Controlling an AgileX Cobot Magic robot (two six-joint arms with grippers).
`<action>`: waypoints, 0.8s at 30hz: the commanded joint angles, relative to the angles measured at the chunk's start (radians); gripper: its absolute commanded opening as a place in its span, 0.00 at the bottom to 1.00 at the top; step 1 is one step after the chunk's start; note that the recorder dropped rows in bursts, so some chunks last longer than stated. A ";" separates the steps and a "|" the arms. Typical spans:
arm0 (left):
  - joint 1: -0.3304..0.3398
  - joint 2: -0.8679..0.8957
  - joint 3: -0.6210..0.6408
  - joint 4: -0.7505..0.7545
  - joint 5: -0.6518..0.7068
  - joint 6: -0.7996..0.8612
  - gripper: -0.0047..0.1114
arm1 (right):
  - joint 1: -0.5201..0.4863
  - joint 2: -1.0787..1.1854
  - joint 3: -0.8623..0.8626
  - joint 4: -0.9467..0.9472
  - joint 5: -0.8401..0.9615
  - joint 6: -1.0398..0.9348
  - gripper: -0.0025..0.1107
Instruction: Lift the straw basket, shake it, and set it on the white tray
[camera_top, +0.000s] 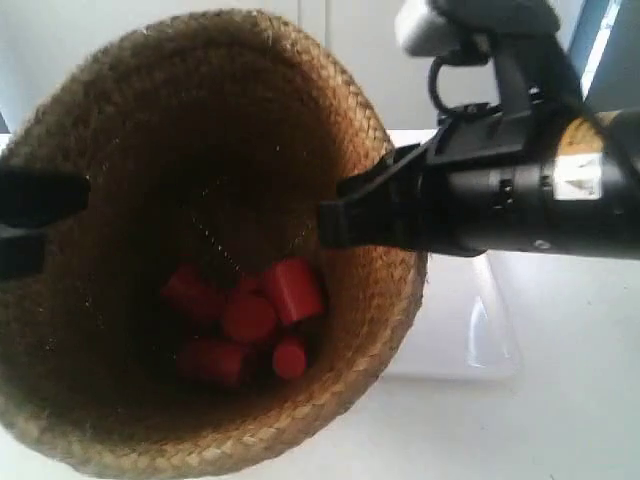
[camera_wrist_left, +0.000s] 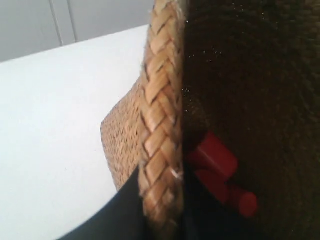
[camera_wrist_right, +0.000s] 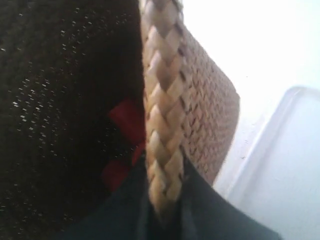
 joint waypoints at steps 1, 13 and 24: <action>0.013 -0.038 0.024 0.088 -0.163 0.115 0.04 | 0.015 -0.066 0.033 -0.103 -0.292 -0.100 0.02; 0.004 -0.002 0.072 0.042 -0.211 0.102 0.04 | -0.027 -0.034 0.097 -0.132 -0.321 -0.036 0.02; -0.056 -0.022 0.107 0.009 -0.227 0.123 0.04 | 0.036 -0.061 0.075 -0.060 -0.269 -0.062 0.02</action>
